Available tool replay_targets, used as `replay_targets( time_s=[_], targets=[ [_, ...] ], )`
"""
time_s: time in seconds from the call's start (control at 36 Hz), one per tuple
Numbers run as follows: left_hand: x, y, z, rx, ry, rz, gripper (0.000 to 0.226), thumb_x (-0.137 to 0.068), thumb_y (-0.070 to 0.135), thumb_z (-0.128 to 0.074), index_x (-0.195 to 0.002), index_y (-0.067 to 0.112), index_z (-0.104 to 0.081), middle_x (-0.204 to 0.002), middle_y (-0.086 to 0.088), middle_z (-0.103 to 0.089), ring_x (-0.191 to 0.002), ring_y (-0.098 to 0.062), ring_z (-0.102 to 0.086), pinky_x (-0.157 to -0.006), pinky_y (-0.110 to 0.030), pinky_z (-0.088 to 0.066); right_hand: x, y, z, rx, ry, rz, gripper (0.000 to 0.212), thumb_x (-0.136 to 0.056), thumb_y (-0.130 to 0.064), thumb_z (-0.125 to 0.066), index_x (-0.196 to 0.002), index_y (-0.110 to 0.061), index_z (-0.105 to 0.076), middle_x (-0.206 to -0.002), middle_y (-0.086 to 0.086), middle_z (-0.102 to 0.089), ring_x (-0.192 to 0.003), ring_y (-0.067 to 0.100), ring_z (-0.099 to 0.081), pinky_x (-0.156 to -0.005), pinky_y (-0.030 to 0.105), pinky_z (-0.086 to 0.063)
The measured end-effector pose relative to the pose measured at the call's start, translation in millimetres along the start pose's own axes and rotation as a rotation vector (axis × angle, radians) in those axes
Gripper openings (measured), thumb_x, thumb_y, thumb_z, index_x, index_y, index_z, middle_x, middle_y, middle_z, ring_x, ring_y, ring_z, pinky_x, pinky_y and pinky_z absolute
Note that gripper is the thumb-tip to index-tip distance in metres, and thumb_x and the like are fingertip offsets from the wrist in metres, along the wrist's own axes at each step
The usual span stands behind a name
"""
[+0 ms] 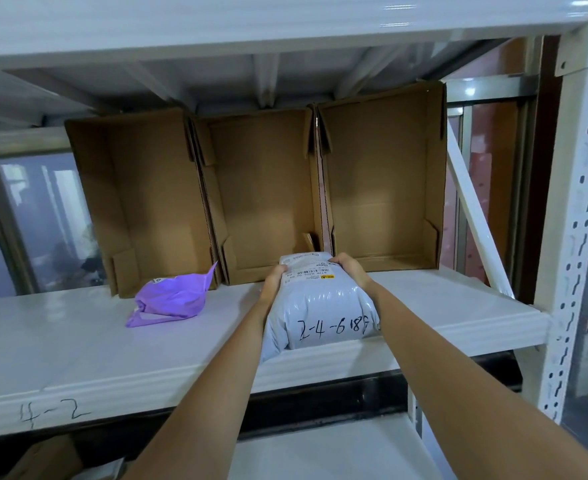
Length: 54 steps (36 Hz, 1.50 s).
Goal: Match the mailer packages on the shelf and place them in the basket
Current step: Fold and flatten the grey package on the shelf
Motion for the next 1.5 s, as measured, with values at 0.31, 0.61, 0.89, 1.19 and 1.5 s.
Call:
replay_targets(
  time_s=[0.31,0.61,0.89,1.19,1.5],
  targets=[
    [4,-1,-9,0.063,-0.066,-0.01,0.024,-0.101,0.016,-0.032,-0.116,0.003,-0.045,-0.087,-0.01,-0.056,-0.071,-0.018,-0.051,-0.06,-0.023,-0.043,-6,3,4,-0.022,0.013,0.017,0.03,-0.098,-0.011,-0.033,-0.068,-0.013,-0.041,-0.039,0.0,-0.048,-0.033,0.012,-0.049,-0.052,0.028,-0.036],
    [4,-2,-6,0.065,-0.001,-0.01,0.047,-0.1,0.015,-0.031,-0.141,-0.005,-0.037,-0.085,-0.01,-0.055,-0.073,-0.021,-0.052,-0.065,-0.028,-0.042,-9,7,5,-0.055,0.032,0.003,0.032,-0.096,-0.009,-0.034,-0.065,-0.015,-0.036,-0.036,-0.002,-0.042,-0.029,0.011,-0.044,-0.049,0.028,-0.033],
    [11,1,-7,0.073,-0.016,-0.02,0.047,-0.1,0.014,-0.029,-0.142,-0.006,-0.034,-0.104,-0.021,-0.066,-0.075,-0.025,-0.051,-0.069,-0.03,-0.042,-10,3,7,0.026,0.091,0.032,0.027,-0.095,-0.007,-0.04,-0.069,-0.014,-0.04,-0.061,0.004,-0.042,-0.049,0.015,-0.043,-0.053,0.027,-0.035],
    [9,2,-6,0.018,-0.006,-0.027,0.048,-0.1,0.014,-0.026,-0.143,-0.007,-0.032,-0.112,-0.021,-0.056,-0.075,-0.021,-0.051,-0.067,-0.027,-0.041,-8,1,7,0.056,0.071,0.029,0.03,-0.097,-0.008,-0.036,-0.068,-0.013,-0.039,-0.034,-0.003,-0.045,-0.028,0.008,-0.046,-0.04,0.018,-0.037],
    [8,1,-2,0.0,0.025,-0.015,0.048,-0.1,0.014,-0.028,-0.143,-0.008,-0.032,-0.099,-0.016,-0.058,-0.075,-0.022,-0.051,-0.068,-0.029,-0.042,-4,3,7,0.024,0.113,0.017,0.029,-0.095,-0.007,-0.039,-0.066,-0.012,-0.042,-0.044,0.002,-0.046,-0.035,0.014,-0.048,-0.053,0.027,-0.038]
  ],
)
Point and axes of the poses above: each hand's wrist, its own x-axis away from the middle knuckle, its own z-axis out of the back of the hand, y = z × x, the point moved 6 cm from there along -x, towards the middle knuckle
